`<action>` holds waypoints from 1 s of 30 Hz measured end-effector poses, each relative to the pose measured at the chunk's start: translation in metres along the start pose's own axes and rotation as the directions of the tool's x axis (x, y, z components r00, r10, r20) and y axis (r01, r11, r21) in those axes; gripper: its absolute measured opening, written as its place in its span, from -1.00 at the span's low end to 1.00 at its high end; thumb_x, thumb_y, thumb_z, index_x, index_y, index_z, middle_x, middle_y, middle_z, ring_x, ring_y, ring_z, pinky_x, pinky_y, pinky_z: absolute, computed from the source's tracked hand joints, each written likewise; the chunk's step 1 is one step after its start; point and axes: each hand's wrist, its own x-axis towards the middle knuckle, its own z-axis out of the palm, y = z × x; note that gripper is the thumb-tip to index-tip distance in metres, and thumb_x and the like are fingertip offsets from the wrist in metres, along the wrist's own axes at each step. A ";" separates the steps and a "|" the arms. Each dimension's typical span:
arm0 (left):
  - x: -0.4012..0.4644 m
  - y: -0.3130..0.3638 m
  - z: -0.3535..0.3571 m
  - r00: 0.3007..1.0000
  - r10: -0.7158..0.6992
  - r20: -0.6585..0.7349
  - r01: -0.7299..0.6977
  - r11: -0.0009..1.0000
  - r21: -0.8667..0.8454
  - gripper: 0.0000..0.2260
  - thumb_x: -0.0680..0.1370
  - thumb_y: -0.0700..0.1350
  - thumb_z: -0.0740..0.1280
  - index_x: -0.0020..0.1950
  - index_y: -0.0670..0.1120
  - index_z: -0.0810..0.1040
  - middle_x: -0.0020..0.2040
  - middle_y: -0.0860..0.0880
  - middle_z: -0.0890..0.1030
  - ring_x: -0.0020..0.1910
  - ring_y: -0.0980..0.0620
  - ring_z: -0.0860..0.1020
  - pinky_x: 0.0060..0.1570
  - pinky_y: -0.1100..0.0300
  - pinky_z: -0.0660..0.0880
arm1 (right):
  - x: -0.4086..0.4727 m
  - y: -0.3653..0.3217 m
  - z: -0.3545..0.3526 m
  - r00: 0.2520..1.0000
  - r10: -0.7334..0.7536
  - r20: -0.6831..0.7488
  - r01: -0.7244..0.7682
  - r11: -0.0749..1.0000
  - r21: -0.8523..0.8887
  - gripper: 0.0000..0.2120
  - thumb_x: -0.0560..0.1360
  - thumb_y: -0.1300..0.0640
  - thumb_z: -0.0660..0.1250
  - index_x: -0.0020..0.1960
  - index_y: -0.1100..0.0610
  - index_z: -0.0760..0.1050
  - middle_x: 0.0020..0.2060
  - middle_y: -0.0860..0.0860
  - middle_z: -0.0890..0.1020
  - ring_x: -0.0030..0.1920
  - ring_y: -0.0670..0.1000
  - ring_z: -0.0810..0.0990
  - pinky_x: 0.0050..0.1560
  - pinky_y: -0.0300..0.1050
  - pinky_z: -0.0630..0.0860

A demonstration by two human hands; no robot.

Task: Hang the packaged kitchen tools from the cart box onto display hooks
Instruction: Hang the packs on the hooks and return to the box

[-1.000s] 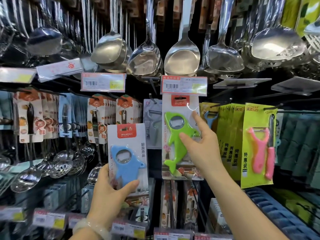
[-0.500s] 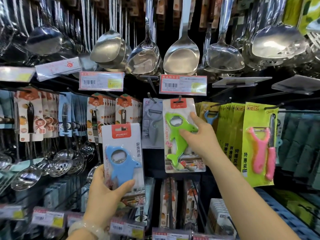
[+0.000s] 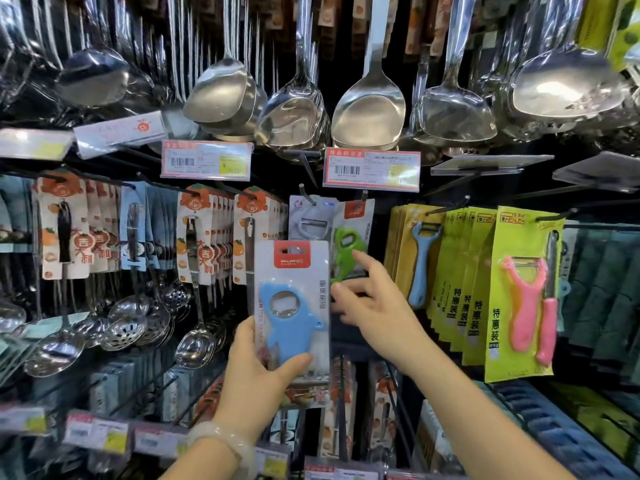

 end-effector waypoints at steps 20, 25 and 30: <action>0.030 0.043 0.060 0.971 0.201 0.128 -0.203 0.979 0.001 -0.43 0.38 -0.20 0.49 0.31 0.05 0.36 0.14 0.18 0.58 0.10 0.26 0.56 0.11 0.25 0.54 | 0.030 -0.011 -0.048 0.929 -0.224 -0.296 0.216 0.975 -0.062 -0.39 0.47 0.27 0.35 0.42 -0.12 0.27 -0.21 0.22 0.61 -0.09 0.17 0.61 -0.01 0.15 0.58; 0.036 0.049 0.063 0.972 0.195 0.129 -0.198 0.980 0.016 -0.44 0.38 -0.20 0.49 0.30 0.04 0.36 0.14 0.19 0.55 0.09 0.31 0.53 -0.02 0.45 0.51 | 0.039 -0.010 -0.049 0.932 -0.213 -0.294 0.200 0.977 -0.072 -0.39 0.48 0.27 0.34 0.44 -0.09 0.25 -0.19 0.29 0.59 -0.06 0.25 0.59 -0.01 0.19 0.57; 0.036 0.051 0.062 0.976 0.170 0.138 -0.178 0.983 0.047 -0.40 0.37 -0.18 0.50 0.34 0.07 0.36 0.16 0.19 0.56 0.13 0.26 0.54 0.06 0.36 0.53 | 0.037 -0.010 -0.048 0.920 -0.232 -0.317 0.203 0.971 -0.123 -0.38 0.49 0.25 0.33 0.46 -0.07 0.21 -0.20 0.29 0.56 -0.20 0.13 0.53 -0.01 0.14 0.57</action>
